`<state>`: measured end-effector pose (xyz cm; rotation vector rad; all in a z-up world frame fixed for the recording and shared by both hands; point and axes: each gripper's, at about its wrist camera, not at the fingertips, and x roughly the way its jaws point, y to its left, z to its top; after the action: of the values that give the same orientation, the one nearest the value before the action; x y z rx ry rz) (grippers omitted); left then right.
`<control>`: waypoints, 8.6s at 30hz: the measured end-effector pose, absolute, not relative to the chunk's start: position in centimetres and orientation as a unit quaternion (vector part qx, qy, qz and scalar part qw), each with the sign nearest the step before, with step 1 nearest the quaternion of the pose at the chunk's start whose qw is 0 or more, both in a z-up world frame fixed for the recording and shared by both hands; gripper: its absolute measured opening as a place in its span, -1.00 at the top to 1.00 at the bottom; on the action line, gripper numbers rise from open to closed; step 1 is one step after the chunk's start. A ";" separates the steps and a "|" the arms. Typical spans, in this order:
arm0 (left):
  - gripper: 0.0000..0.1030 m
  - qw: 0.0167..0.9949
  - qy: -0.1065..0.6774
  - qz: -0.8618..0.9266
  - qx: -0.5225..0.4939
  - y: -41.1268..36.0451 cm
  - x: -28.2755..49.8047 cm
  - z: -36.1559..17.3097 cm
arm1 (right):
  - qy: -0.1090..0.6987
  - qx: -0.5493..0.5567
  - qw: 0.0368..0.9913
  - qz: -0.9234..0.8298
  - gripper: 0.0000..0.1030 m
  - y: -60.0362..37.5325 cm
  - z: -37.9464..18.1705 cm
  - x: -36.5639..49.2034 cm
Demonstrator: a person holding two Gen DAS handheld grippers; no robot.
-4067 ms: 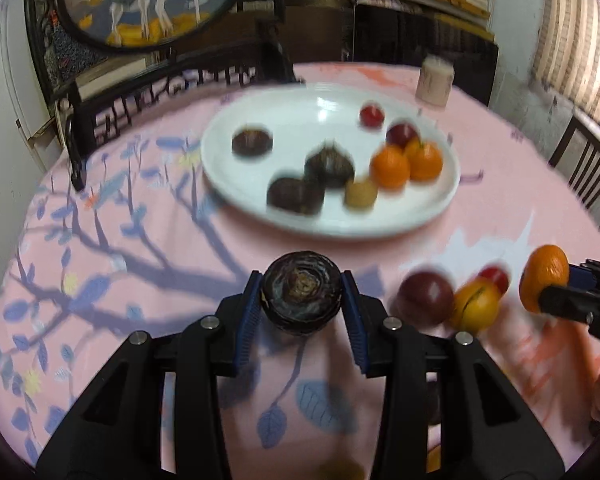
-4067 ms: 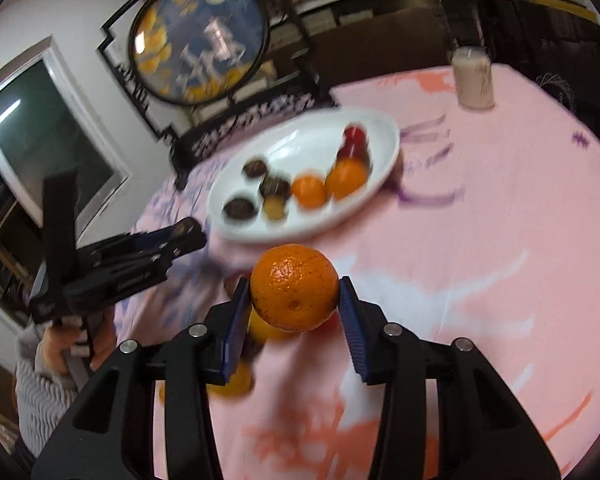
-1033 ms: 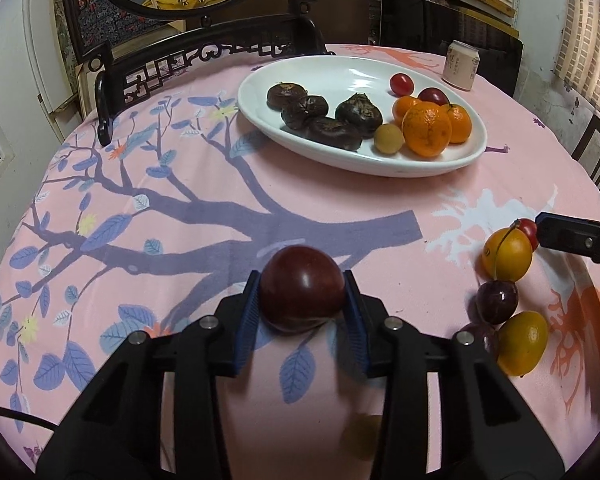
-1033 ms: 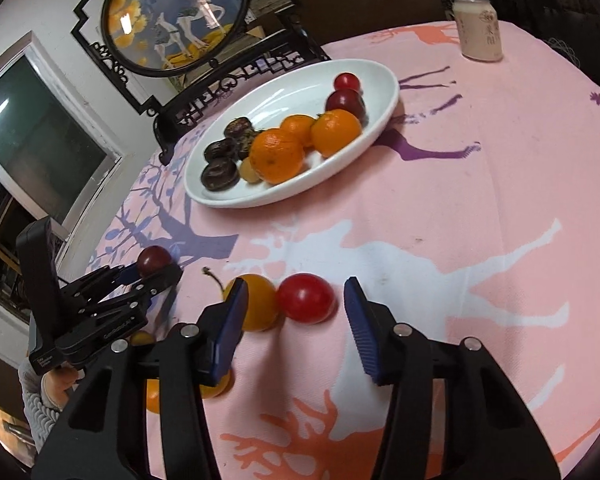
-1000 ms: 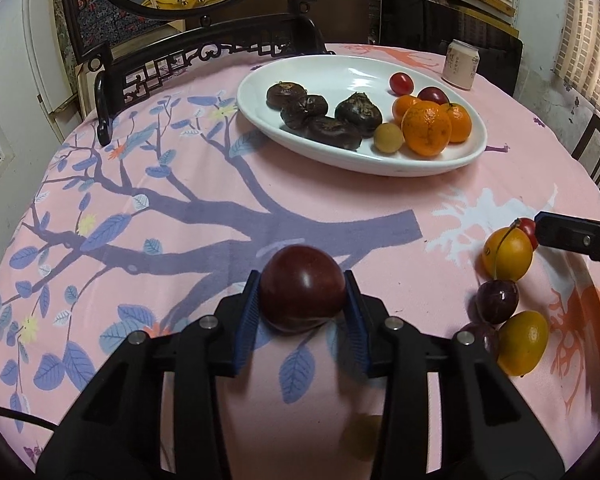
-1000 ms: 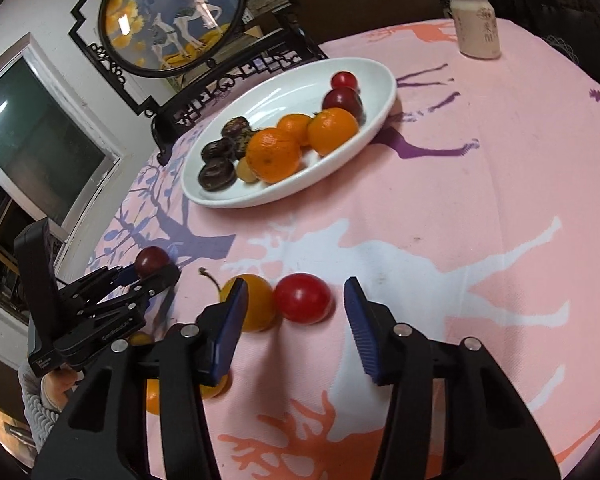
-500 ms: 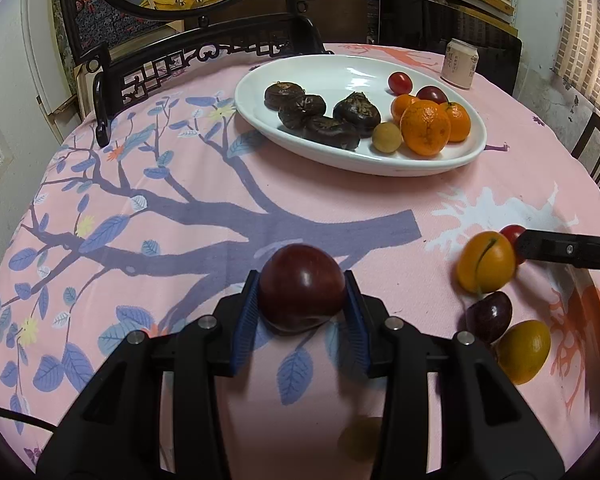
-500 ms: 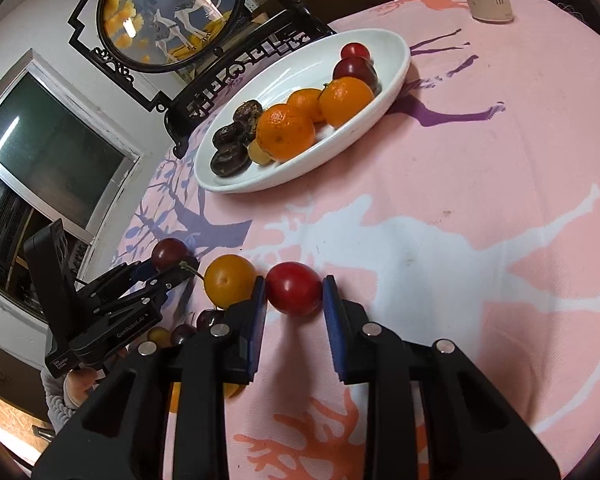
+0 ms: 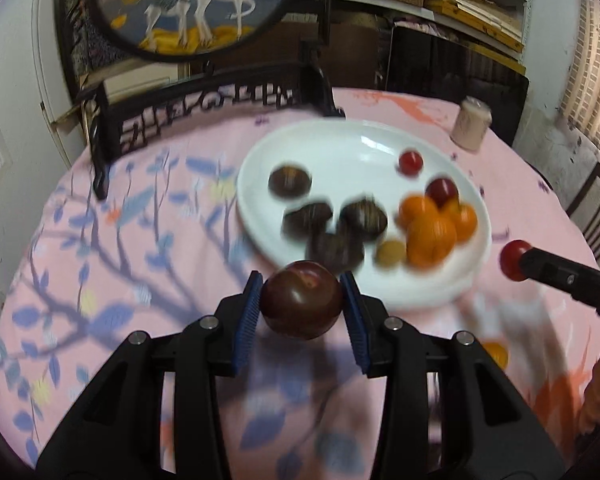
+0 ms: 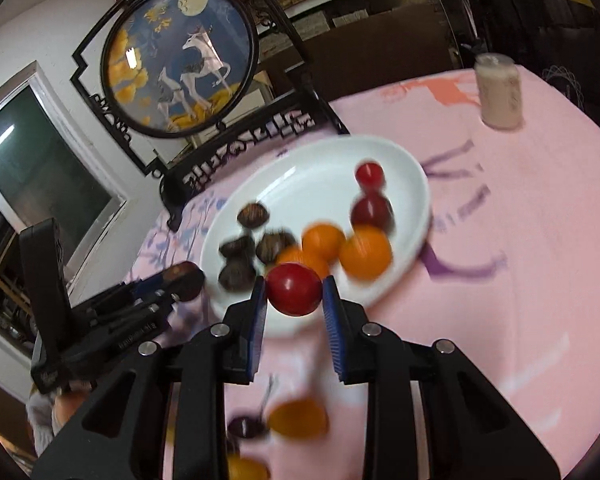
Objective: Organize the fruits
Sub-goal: 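Place the plum and tomato on the white plate, opening both tools, then grasp a small yellow fruit with left tool while right tool grasps an orange, then release the yellow fruit and orange onto the white plate, then grasp a dark cherry with left tool while right tool grasps an orange, then lower the cherry and orange onto the white plate and open both tools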
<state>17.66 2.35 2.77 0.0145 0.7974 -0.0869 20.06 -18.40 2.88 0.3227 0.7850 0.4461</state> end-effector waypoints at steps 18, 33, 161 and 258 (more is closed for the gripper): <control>-0.48 0.933 0.359 -0.027 0.008 3.0 18.9 3.0 | 0.352 0.148 0.901 0.205 -0.31 -19.9 2.6 16.8; -0.72 0.937 0.348 -0.012 0.018 5.8 9.2 2.0 | 0.367 0.120 0.896 0.218 -0.41 -20.0 1.2 11.3; -0.79 0.935 0.351 -0.041 0.032 3.8 7.1 1.4 | 0.430 0.039 0.853 0.294 0.29 -14.4 -2.6 6.7; -0.48 0.920 0.385 -0.052 -0.056 2.9 27.9 3.0 | 0.334 0.088 0.922 0.174 -0.17 -17.6 4.4 22.2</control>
<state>27.89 2.88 2.99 -0.1153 0.7916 -0.1068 22.24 -17.56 4.40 0.1816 0.6855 0.3563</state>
